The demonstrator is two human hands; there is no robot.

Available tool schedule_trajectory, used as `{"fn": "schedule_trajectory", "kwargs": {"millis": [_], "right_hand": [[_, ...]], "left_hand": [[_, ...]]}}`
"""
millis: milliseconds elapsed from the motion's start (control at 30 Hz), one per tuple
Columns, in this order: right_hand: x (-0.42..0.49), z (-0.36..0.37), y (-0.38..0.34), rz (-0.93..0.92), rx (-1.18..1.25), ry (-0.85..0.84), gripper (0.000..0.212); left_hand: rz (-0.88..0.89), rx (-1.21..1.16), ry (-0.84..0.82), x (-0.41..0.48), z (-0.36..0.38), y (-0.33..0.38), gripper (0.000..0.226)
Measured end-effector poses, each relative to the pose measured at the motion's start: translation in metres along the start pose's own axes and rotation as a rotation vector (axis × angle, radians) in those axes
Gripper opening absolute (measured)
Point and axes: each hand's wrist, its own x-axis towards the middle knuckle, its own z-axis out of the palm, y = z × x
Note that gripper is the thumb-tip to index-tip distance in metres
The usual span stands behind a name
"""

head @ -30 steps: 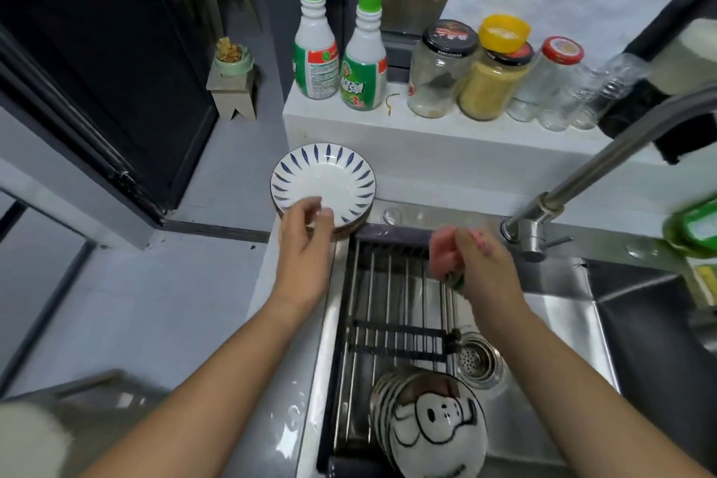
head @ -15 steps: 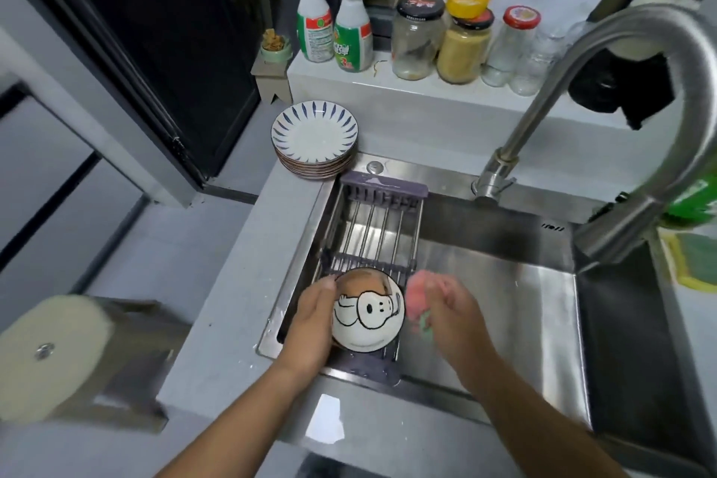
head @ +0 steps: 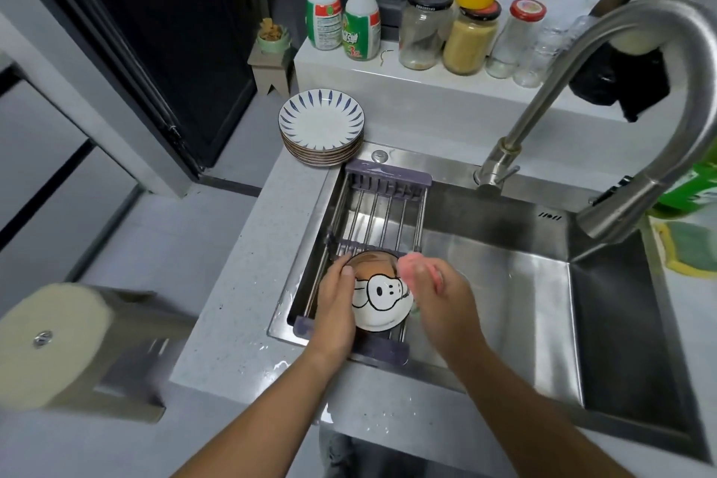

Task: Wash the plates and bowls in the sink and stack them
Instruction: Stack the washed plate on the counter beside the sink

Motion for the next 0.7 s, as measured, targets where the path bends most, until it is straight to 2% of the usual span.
{"fn": "schedule_trajectory", "kwargs": {"millis": [100, 233, 333, 400, 467, 700], "right_hand": [[-0.002, -0.001, -0.004, 0.039, 0.028, 0.023, 0.021], [-0.009, 0.001, -0.014, 0.050, 0.069, 0.057, 0.020], [-0.012, -0.003, -0.024, 0.063, 0.116, 0.098, 0.037], [-0.012, -0.008, -0.027, 0.068, 0.152, 0.127, 0.030], [-0.011, -0.014, -0.031, 0.081, 0.198, 0.156, 0.027], [-0.013, -0.036, -0.047, 0.060, 0.391, 0.153, 0.025]], "left_hand": [[0.017, 0.026, -0.001, -0.002, -0.002, 0.007, 0.043], [0.078, 0.026, -0.021, 0.001, -0.008, 0.018, 0.057], [0.063, -0.035, -0.096, 0.006, -0.012, 0.033, 0.044], [0.065, -0.068, -0.161, 0.005, -0.018, 0.045, 0.031], [0.076, -0.061, -0.230, 0.001, -0.022, 0.059, 0.031], [0.242, 0.223, -0.400, -0.009, -0.023, 0.104, 0.037]]}}
